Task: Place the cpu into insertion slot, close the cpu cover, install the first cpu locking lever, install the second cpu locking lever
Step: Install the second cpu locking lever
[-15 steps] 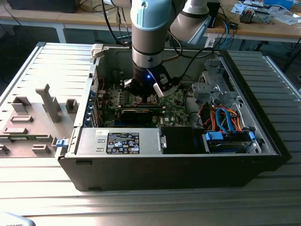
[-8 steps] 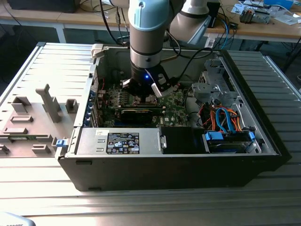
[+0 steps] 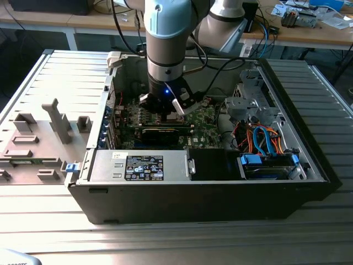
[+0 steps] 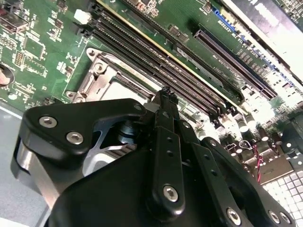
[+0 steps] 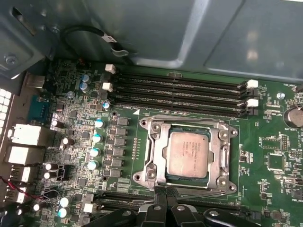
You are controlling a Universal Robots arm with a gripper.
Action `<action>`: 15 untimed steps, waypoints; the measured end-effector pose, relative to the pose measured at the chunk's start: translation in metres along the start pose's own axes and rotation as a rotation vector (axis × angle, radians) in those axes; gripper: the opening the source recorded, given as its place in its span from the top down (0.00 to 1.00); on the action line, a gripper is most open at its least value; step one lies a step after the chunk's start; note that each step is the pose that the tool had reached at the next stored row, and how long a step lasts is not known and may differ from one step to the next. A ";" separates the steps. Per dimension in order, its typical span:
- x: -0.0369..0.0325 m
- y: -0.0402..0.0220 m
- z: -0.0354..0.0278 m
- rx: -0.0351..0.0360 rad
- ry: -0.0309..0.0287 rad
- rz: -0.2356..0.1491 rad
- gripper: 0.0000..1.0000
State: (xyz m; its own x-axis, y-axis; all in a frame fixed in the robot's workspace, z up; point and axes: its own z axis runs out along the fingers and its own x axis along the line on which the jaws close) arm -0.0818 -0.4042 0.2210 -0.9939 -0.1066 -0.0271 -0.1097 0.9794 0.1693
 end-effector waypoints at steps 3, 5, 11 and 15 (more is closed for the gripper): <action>0.0024 -0.0003 0.0030 0.0002 0.0001 0.000 0.89; 0.0047 -0.0003 0.0047 0.0001 0.0001 0.000 0.89; 0.0138 -0.0001 0.0089 -0.0002 -0.0001 0.000 0.89; 0.0169 0.0000 0.0102 -0.0002 -0.0001 0.000 0.89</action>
State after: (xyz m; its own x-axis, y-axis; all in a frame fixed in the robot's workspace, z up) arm -0.0985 -0.4042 0.2105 -0.9939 -0.1066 -0.0272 -0.1097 0.9794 0.1695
